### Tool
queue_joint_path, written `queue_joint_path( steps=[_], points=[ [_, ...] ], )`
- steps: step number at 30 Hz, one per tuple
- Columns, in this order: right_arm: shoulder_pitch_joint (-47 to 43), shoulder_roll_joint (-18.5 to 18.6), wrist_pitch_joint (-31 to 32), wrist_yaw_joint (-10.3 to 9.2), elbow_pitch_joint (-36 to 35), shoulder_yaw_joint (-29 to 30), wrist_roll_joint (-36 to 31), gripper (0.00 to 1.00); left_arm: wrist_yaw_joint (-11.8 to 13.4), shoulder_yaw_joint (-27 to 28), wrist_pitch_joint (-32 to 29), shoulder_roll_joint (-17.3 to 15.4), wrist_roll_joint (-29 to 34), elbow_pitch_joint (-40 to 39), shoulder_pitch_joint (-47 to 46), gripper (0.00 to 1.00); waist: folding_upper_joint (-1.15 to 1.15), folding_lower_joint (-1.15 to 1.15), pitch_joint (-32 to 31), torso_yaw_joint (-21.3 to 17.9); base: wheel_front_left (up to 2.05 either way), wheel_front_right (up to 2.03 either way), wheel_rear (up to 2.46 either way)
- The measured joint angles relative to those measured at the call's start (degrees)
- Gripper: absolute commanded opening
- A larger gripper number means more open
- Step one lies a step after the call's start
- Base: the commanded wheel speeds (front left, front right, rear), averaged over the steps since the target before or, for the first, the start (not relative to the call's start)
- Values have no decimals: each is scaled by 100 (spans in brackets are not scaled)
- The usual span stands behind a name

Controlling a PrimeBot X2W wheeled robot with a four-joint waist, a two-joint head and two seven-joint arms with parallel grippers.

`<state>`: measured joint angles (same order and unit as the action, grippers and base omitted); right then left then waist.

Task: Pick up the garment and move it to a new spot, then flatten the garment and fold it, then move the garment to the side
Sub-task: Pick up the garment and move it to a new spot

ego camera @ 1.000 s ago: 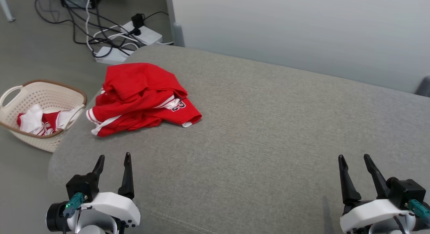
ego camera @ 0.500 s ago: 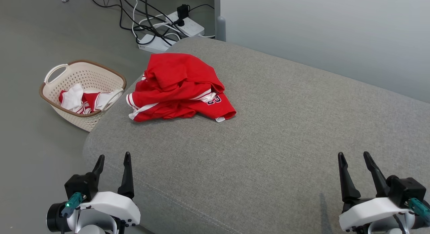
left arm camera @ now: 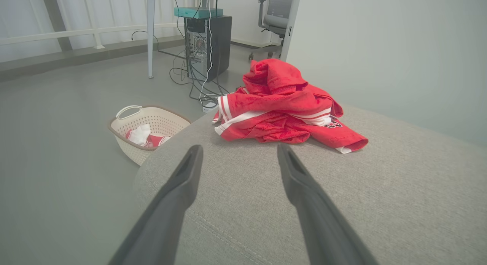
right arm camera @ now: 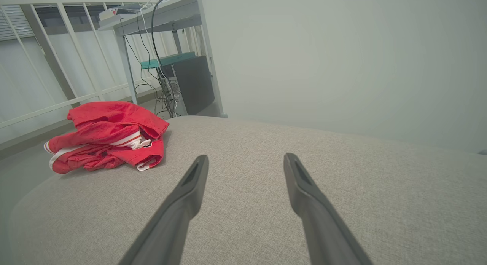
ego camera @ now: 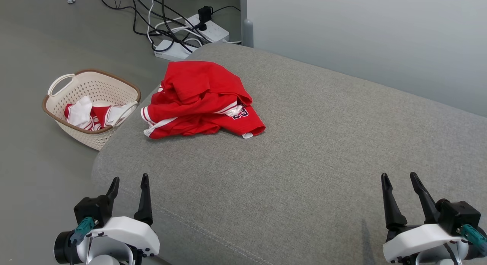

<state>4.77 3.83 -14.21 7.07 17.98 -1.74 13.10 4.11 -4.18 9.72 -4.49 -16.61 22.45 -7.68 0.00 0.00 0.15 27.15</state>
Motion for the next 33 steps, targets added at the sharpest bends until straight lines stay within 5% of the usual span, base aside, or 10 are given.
queue_joint_path(
  steps=[10, 18, 24, 33],
  points=[
    [14, 5, 0, 0, 15, -47, 0, 100, -99, -85, -582, -56, -159, -46, -420, 100, 0, 0, 76, -157, 0, 0, 0],
    [266, 82, 0, 0, -32, -70, 0, 100, -409, -107, -1705, -325, -492, -99, -1989, 100, 0, 0, 441, -403, 0, 0, 0],
    [477, 171, 0, 0, -49, -181, 0, 100, -515, 130, -2746, -803, -782, 866, -3679, 100, 0, 0, 748, -837, 0, 0, 0],
    [793, 223, -1, 0, -58, -420, 65, 100, -609, 439, -3563, -1424, -1069, 2436, -4582, 100, 0, 0, 1178, -1485, 0, 0, 0]
  ],
)
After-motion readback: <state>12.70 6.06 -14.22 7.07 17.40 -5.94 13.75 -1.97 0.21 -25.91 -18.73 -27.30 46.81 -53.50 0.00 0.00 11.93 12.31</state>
